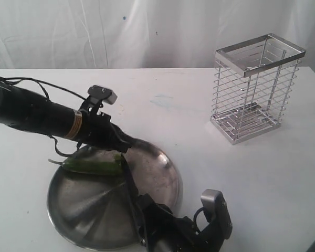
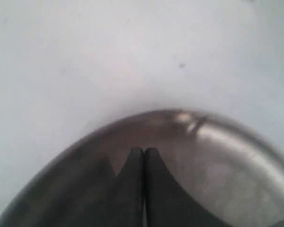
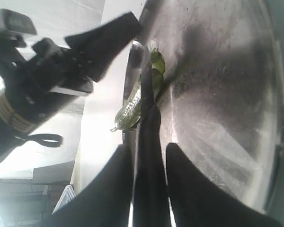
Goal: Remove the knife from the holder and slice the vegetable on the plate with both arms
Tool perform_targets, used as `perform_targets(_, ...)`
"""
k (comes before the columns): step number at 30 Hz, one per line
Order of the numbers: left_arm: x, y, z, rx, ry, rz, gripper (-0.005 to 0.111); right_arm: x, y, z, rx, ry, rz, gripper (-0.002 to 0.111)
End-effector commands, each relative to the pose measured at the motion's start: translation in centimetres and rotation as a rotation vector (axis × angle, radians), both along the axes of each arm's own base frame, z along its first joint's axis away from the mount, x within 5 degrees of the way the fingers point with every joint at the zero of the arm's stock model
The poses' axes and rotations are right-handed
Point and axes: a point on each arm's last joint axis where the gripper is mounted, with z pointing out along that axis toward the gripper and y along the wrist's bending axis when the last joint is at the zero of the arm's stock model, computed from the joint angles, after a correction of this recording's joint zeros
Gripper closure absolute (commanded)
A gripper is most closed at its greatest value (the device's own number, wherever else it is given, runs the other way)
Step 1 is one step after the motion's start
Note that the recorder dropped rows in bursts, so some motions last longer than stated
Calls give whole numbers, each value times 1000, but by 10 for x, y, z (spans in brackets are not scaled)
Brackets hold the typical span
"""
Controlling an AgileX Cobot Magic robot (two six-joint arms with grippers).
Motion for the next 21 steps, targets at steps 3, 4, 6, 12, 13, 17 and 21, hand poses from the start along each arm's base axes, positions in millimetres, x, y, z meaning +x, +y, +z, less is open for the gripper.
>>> perform_targets(3,-8,-8,56,-132,-97,-51,106,-4,-3,-11,1,87,15,108)
perform_targets(4,-10,-8,59,-133,-103,-61,107,-4,-2,-10,16,94,12,108)
perform_targets(6,-13,-8,65,-130,-102,-68,107,-5,-2,-10,43,108,14,108)
perform_targets(12,-28,-3,65,-114,-71,-68,107,-8,4,-6,151,140,42,108)
perform_targets(13,-30,-2,65,-100,-79,-65,107,-10,4,-6,172,156,38,108)
perform_targets(17,-38,6,77,-73,-141,3,107,-13,3,-7,229,195,-21,108)
perform_targets(21,-47,10,93,-70,-195,12,107,-14,3,-7,237,201,-24,108)
